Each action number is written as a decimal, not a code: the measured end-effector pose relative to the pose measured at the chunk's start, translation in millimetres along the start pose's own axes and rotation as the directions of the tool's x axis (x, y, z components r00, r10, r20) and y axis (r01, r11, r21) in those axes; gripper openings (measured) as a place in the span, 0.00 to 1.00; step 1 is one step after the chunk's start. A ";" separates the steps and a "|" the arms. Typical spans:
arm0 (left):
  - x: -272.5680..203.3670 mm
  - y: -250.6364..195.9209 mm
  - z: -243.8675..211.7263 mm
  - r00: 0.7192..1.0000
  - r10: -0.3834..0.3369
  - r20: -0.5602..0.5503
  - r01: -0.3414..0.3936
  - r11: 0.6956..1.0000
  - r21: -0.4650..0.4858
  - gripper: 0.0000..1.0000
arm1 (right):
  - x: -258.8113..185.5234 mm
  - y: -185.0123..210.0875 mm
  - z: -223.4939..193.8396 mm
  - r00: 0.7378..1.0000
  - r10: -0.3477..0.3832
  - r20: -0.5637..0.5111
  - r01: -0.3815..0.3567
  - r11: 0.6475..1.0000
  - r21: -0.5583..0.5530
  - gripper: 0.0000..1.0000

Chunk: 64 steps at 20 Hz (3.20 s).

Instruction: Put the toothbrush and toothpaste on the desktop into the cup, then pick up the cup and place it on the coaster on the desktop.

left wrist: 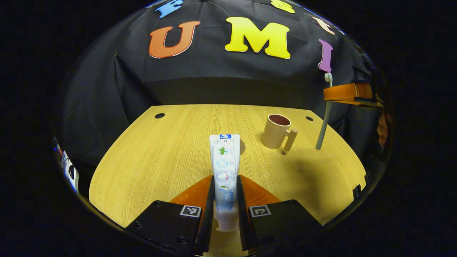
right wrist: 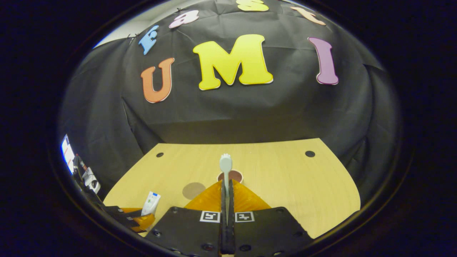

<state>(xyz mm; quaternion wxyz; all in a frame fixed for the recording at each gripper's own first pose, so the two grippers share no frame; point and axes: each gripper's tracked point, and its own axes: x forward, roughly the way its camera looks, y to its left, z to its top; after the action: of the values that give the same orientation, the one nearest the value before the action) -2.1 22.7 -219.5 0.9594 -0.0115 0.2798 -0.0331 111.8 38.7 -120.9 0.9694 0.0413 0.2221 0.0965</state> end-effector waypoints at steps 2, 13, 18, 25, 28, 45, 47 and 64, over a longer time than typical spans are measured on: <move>0.3 6.7 15.0 1.000 0.011 0.020 -0.011 1.000 -0.009 0.35 | 21.7 3.9 13.5 1.000 0.004 0.024 -0.004 1.000 -0.007 0.00; 3.4 37.1 41.7 0.997 0.063 0.043 -0.061 0.997 -0.049 0.35 | 127.5 14.7 38.9 0.994 0.009 0.105 0.000 0.997 -0.080 0.00; 7.1 41.3 38.9 0.997 0.077 0.026 -0.076 0.996 -0.054 0.35 | 158.6 10.4 9.6 0.998 -0.004 0.066 0.012 0.992 -0.128 0.00; 11.8 35.5 44.2 0.997 0.070 0.036 -0.068 0.997 -0.041 0.35 | 159.4 6.6 -16.6 1.000 -0.004 -0.008 0.003 0.994 -0.109 0.04; 13.8 25.8 52.3 0.997 0.054 0.053 -0.052 0.998 -0.025 0.35 | 153.1 6.1 -14.2 1.000 0.003 -0.004 -0.004 0.995 -0.103 0.20; 118.4 -122.2 190.2 0.874 -0.133 0.467 0.097 0.990 0.101 0.35 | 45.7 -88.8 8.7 0.997 -0.066 0.045 0.070 0.994 -0.087 0.56; 138.2 -141.7 186.7 0.862 -0.158 0.482 0.109 0.986 0.128 0.35 | 41.6 -109.4 -0.3 0.995 -0.094 0.022 0.096 0.991 -0.091 0.58; 208.6 -158.6 151.1 0.823 -0.104 0.558 0.034 0.990 0.136 0.41 | 22.6 -150.2 -48.7 0.983 -0.170 -0.072 0.162 0.982 -0.099 0.58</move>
<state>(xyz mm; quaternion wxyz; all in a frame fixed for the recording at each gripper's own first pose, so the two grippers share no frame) 245.6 -149.6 -197.5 0.9963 0.0267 -0.0191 -0.0796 135.8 -101.7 -192.6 0.9652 -0.0265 0.2589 0.0272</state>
